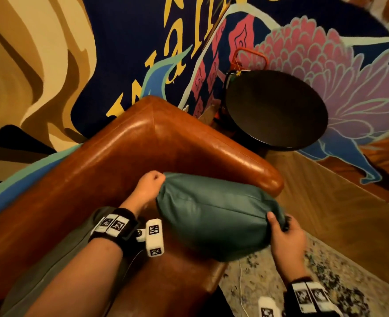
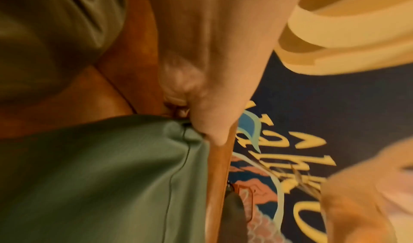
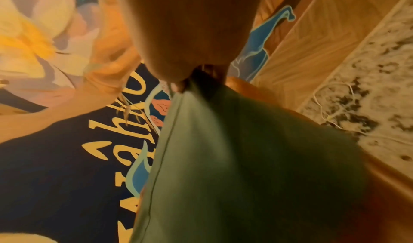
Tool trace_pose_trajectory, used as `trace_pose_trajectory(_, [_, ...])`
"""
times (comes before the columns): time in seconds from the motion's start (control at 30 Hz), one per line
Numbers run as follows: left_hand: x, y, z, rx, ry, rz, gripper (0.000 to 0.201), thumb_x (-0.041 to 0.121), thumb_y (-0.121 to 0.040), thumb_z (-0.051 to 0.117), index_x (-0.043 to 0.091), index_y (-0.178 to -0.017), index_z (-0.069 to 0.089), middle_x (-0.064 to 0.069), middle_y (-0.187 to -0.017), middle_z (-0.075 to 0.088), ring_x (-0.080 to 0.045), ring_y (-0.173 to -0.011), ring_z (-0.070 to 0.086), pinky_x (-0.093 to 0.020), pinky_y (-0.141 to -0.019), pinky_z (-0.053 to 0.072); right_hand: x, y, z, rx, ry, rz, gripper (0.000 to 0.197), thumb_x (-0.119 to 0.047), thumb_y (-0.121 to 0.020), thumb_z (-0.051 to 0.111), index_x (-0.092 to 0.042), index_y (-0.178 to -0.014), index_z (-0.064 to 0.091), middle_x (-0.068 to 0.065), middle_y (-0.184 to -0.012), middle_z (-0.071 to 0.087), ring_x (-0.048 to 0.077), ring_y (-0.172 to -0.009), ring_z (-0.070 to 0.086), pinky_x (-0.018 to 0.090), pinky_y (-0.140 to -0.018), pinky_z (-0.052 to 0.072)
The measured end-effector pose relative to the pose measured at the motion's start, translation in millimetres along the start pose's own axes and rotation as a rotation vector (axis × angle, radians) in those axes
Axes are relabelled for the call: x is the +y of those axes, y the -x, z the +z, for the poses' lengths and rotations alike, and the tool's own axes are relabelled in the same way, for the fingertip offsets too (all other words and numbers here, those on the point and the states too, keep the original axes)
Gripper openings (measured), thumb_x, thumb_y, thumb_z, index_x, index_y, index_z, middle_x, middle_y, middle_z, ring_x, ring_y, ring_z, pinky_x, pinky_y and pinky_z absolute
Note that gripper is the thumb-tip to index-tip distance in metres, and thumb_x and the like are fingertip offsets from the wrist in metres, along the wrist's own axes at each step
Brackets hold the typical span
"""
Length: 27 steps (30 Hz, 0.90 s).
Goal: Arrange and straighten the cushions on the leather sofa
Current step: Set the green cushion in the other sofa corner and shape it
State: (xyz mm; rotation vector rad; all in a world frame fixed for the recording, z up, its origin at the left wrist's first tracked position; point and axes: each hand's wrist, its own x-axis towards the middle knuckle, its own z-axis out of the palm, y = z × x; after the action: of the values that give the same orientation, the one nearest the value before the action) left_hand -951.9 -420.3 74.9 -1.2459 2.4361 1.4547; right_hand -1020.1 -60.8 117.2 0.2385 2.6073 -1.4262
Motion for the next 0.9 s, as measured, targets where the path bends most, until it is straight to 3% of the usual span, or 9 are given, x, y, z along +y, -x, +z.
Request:
trace_pose_trajectory(0.1, [17.8, 8.3, -4.5, 0.068, -0.032, 0.126, 0.020, 0.018, -0.100, 0.049, 0.006, -0.110, 0.061, -0.005, -0.099, 0.062, -0.019, -0.092, 0.056, -0.031, -0.076, 0.040, 26.4, -4.4, 24.5, -0.091, 0.058, 0.101, 0.015, -0.018, -0.089, 0.071, -0.009, -0.078, 0.067, 0.011, -0.071, 0.066, 0.031, -0.071, 0.062, 0.047, -0.070, 0.052])
trace_pose_trajectory(0.2, [14.4, 3.4, -26.9, 0.186, 0.015, 0.242, 0.013, 0.021, -0.094, 0.064, 0.012, -0.104, 0.063, 0.000, -0.084, 0.062, -0.014, -0.075, 0.055, -0.023, -0.066, 0.038, 51.7, -10.0, 44.4, -0.157, -0.027, 0.229, 0.018, -0.025, -0.081, 0.078, -0.010, -0.077, 0.068, 0.013, -0.074, 0.071, 0.034, -0.074, 0.067, 0.055, -0.073, 0.056])
trace_pose_trajectory(0.3, [-4.8, 3.8, -38.1, 0.210, 0.051, 0.135, 0.026, 0.020, -0.078, 0.082, 0.012, -0.099, 0.067, -0.001, -0.075, 0.059, -0.015, -0.070, 0.054, -0.024, -0.066, 0.041, 71.4, -18.7, 63.3, -0.218, 0.003, 0.401, 0.025, -0.023, -0.073, 0.085, -0.008, -0.067, 0.066, 0.016, -0.072, 0.071, 0.032, -0.071, 0.067, 0.062, -0.074, 0.056])
trace_pose_trajectory(0.43, [-30.5, 14.9, -29.8, 0.070, 0.189, -0.103, 0.039, 0.019, -0.073, 0.086, 0.012, -0.108, 0.071, -0.005, -0.102, 0.072, -0.023, -0.095, 0.068, -0.041, -0.088, 0.056, 63.6, -19.8, 87.1, -0.160, 0.099, 0.441, 0.035, -0.035, -0.078, 0.081, -0.011, -0.064, 0.061, 0.022, -0.080, 0.070, 0.039, -0.082, 0.068, 0.056, -0.082, 0.056])
trace_pose_trajectory(0.5, [-35.6, 18.5, -31.0, 0.144, 0.123, -0.084, 0.024, 0.023, -0.071, 0.088, 0.012, -0.086, 0.072, -0.003, -0.084, 0.073, -0.025, -0.083, 0.070, -0.038, -0.071, 0.055, 69.9, -21.6, 88.1, -0.138, 0.086, 0.437, 0.034, -0.038, -0.083, 0.078, -0.012, -0.068, 0.061, 0.023, -0.087, 0.070, 0.040, -0.088, 0.066, 0.054, -0.086, 0.054])
trace_pose_trajectory(0.6, [-23.8, 25.0, -34.1, 0.228, -0.006, 0.052, 0.039, 0.037, -0.067, 0.089, 0.018, -0.065, 0.055, 0.004, -0.061, 0.057, -0.013, -0.059, 0.054, -0.030, -0.053, 0.037, 80.9, -24.4, 83.4, -0.095, 0.001, 0.497, 0.036, -0.039, -0.082, 0.077, -0.005, -0.088, 0.067, 0.023, -0.095, 0.070, 0.043, -0.094, 0.066, 0.058, -0.088, 0.054])
trace_pose_trajectory(0.67, [-16.4, 31.1, -30.0, 0.179, 0.080, 0.140, 0.039, 0.042, -0.071, 0.086, 0.016, -0.065, 0.057, -0.004, -0.060, 0.057, -0.011, -0.058, 0.053, -0.032, -0.057, 0.039, 91.8, -26.3, 78.7, -0.092, -0.034, 0.495, 0.029, -0.035, -0.085, 0.075, -0.008, -0.096, 0.067, 0.019, -0.098, 0.070, 0.042, -0.096, 0.067, 0.059, -0.089, 0.055])
trace_pose_trajectory(0.8, [-21.0, 26.9, -22.4, 0.179, 0.389, 0.066, 0.008, 0.024, -0.086, 0.076, 0.017, -0.087, 0.077, -0.005, -0.090, 0.077, -0.026, -0.092, 0.072, -0.047, -0.087, 0.056, 108.0, -31.3, 69.9, -0.177, -0.068, 0.491, 0.032, -0.036, -0.082, 0.074, -0.009, -0.099, 0.071, 0.015, -0.099, 0.073, 0.040, -0.095, 0.068, 0.060, -0.089, 0.055])
trace_pose_trajectory(0.9, [-4.8, 30.1, 13.0, 0.328, 0.178, -0.014, 0.014, 0.017, -0.095, 0.061, 0.007, -0.090, 0.071, -0.018, -0.095, 0.072, -0.038, -0.095, 0.067, -0.047, -0.086, 0.052, 55.4, -13.3, 91.6, -0.231, 0.056, 0.359, 0.031, -0.029, -0.095, 0.065, 0.000, -0.106, 0.067, 0.017, -0.103, 0.070, 0.038, -0.100, 0.065, 0.046, -0.091, 0.051])
